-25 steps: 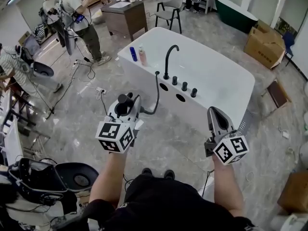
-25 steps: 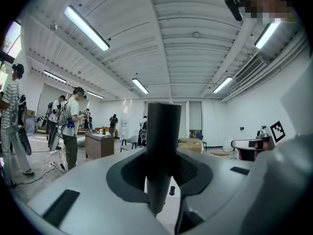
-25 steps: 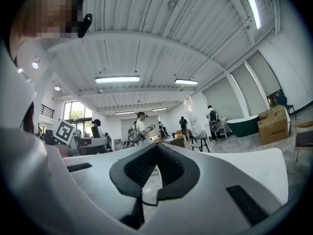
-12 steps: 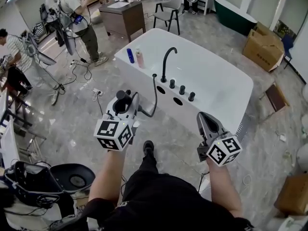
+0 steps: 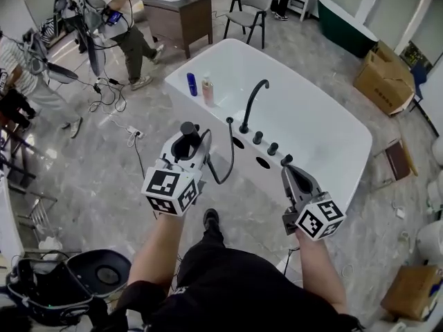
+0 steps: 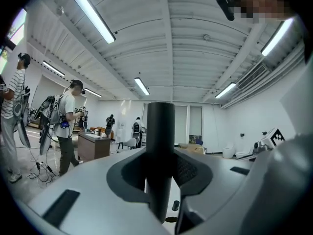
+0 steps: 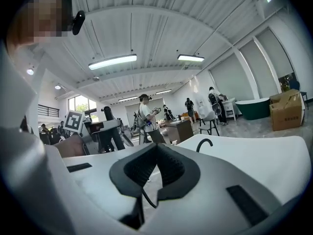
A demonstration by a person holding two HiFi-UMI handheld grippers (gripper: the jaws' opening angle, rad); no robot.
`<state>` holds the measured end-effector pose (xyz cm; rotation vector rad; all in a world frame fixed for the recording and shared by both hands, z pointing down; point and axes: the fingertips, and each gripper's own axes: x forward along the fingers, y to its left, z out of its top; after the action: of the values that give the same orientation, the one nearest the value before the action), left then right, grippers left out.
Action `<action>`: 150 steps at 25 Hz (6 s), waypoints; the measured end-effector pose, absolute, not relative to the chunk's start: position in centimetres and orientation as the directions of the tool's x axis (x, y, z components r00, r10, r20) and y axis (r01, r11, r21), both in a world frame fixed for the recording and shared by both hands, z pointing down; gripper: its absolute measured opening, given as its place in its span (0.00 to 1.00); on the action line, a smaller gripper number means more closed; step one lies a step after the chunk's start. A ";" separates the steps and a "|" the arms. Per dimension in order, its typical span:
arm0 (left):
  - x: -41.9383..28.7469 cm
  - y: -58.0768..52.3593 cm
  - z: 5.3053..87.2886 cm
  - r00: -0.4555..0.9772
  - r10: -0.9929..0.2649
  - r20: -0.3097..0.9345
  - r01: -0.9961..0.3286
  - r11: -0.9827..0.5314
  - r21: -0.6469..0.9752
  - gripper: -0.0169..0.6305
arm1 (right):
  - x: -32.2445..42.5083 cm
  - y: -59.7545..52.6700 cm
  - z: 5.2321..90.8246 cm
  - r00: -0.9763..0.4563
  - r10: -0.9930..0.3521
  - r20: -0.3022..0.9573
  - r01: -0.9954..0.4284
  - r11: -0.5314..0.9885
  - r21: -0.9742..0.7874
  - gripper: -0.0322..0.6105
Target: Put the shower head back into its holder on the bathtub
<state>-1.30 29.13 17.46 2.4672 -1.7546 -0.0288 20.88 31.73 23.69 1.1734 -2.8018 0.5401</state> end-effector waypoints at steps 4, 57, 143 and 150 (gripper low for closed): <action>-5.0 23.1 17.5 0.356 -0.933 0.048 -0.931 -0.349 0.107 0.22 | 16.0 25.7 23.5 -0.716 -0.669 0.200 -0.696 0.656 -0.293 0.07; -8.5 -15.9 42.1 0.553 -0.770 0.318 -0.833 -0.524 0.179 0.21 | 2.3 -9.1 49.3 -0.609 -0.561 0.561 -0.786 0.525 -0.327 0.17; -6.5 -19.0 54.3 0.602 -0.703 0.378 -0.795 -0.568 0.211 0.22 | 0.9 -14.4 75.2 -0.317 -0.515 0.796 -0.926 0.350 -0.142 0.21; -5.9 -19.1 54.5 0.609 -0.701 0.371 -0.791 -0.571 0.221 0.22 | 2.9 -10.8 76.8 -0.273 -0.472 0.838 -0.920 0.383 -0.084 0.28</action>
<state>-5.86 -19.10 54.45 2.4738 -1.1976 0.3440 2.92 -10.75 76.76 1.2013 -1.8930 0.7575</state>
